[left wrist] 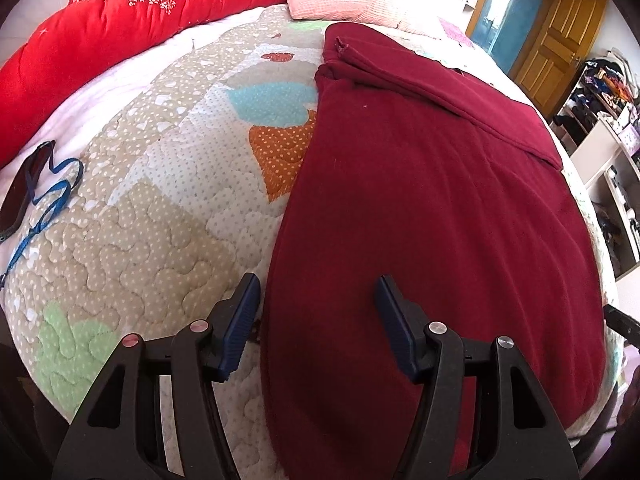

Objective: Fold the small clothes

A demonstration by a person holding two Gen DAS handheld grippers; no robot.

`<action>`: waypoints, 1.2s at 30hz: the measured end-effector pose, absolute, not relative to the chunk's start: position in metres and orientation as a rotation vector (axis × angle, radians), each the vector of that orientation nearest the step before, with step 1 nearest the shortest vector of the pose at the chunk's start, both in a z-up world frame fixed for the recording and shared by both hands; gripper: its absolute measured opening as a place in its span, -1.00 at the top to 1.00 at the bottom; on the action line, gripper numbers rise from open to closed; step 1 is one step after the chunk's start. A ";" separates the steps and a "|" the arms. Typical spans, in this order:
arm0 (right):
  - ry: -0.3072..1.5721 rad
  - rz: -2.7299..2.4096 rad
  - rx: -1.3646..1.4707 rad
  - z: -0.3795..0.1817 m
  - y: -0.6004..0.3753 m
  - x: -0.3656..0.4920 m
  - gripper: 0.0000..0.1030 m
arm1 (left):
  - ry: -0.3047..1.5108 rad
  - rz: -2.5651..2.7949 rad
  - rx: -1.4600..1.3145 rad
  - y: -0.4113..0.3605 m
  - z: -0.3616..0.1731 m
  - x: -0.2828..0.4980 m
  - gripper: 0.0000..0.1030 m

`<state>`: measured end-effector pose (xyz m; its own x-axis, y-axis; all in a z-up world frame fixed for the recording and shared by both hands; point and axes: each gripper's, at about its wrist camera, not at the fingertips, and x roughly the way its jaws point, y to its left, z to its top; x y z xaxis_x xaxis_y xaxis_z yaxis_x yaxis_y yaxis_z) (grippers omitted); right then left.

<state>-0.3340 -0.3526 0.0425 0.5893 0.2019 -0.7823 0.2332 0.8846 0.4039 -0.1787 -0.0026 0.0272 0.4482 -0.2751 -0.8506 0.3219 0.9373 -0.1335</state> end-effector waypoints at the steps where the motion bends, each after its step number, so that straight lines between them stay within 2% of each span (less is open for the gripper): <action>1: 0.956 -0.004 0.521 0.043 -0.354 -0.339 0.03 | 1.046 -0.374 0.047 0.000 0.028 -0.181 -0.17; 7: 0.970 0.033 0.560 0.044 -0.356 -0.368 -0.02 | 1.119 -0.447 -0.001 0.026 0.032 -0.202 -0.17; 11: 1.001 0.039 0.547 0.032 -0.347 -0.372 -0.03 | 1.139 -0.468 -0.075 0.045 0.032 -0.213 -0.30; 18: 0.984 0.126 0.567 0.027 -0.330 -0.362 -0.12 | 1.146 -0.523 -0.089 0.034 0.031 -0.230 -0.32; 22: 0.988 0.185 0.566 0.023 -0.316 -0.356 -0.13 | 1.143 -0.550 -0.085 0.023 0.026 -0.230 -0.50; 30: 0.961 0.240 0.621 0.014 -0.316 -0.355 -0.14 | 1.148 -0.564 -0.153 0.030 0.023 -0.223 -0.50; 36: 0.941 0.264 0.715 0.006 -0.329 -0.361 -0.14 | 1.129 -0.577 -0.099 0.026 0.022 -0.227 -0.50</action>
<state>-0.3608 -0.3291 0.0060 0.5780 0.5013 -0.6439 0.0931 0.7434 0.6623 -0.2271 0.0260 0.0221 0.2990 -0.4821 -0.8235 0.3846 0.8507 -0.3584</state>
